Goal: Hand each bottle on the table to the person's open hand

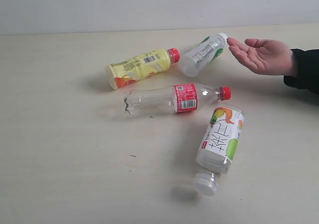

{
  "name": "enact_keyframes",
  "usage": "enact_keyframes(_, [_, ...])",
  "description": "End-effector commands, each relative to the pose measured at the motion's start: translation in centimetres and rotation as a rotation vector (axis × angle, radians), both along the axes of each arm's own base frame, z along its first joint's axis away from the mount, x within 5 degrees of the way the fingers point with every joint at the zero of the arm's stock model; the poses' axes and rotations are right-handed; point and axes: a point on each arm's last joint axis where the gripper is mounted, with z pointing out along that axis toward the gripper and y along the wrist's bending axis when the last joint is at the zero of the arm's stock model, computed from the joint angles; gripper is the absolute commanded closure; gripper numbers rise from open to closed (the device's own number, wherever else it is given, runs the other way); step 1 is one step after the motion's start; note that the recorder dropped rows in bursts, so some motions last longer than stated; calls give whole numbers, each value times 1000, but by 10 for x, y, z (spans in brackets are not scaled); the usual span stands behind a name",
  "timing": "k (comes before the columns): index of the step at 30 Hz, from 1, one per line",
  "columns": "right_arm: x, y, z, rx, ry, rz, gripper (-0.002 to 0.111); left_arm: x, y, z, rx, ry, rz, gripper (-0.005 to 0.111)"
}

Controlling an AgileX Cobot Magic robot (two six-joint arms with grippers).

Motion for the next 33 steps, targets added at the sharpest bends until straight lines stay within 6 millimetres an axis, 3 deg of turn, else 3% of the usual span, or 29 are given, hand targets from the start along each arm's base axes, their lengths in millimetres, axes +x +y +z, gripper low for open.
enact_keyframes(1, [0, 0, -1, -1, -7, -6, 108, 55, -11, -8, 153, 388, -208, 107])
enact_keyframes(5, [0, 0, -1, 4, -7, -6, 108, 104, -23, -18, 267, 551, -373, 107])
enact_keyframes(9, [0, 0, -1, 4, -7, -6, 108, 142, -53, -49, 464, 631, -534, 107])
enact_keyframes(14, [0, 0, -1, 4, -7, -6, 108, 161, -113, -82, 785, 635, -689, 105])
enact_keyframes(17, [0, 0, -1, 4, -7, -6, 108, 166, -154, -98, 909, 589, -761, 97])
enact_keyframes(19, [0, 0, -1, 1, -7, -6, 108, 170, -182, -109, 990, 555, -801, 89])
enact_keyframes(20, [0, 0, -1, 1, -7, -6, 108, 173, -206, -116, 1060, 525, -831, 77])
enact_keyframes(21, [0, 0, -1, 1, -7, -6, 108, 175, -215, -117, 1077, 511, -842, 70])
enact_keyframes(22, [0, 0, -1, 1, -7, -6, 108, 179, -236, -124, 1101, 497, -880, 56])
enact_keyframes(24, [0, 0, -1, 1, -7, -6, 108, 185, -258, -136, 1153, 494, -950, 45])
enact_keyframes(29, [0, 0, -1, -1, -7, -6, 108, 205, -296, -172, 1115, 542, -1082, 46])
enact_keyframes(33, [0, 0, -1, -1, -7, -6, 108, 213, -304, -196, 1157, 545, -1146, 38])
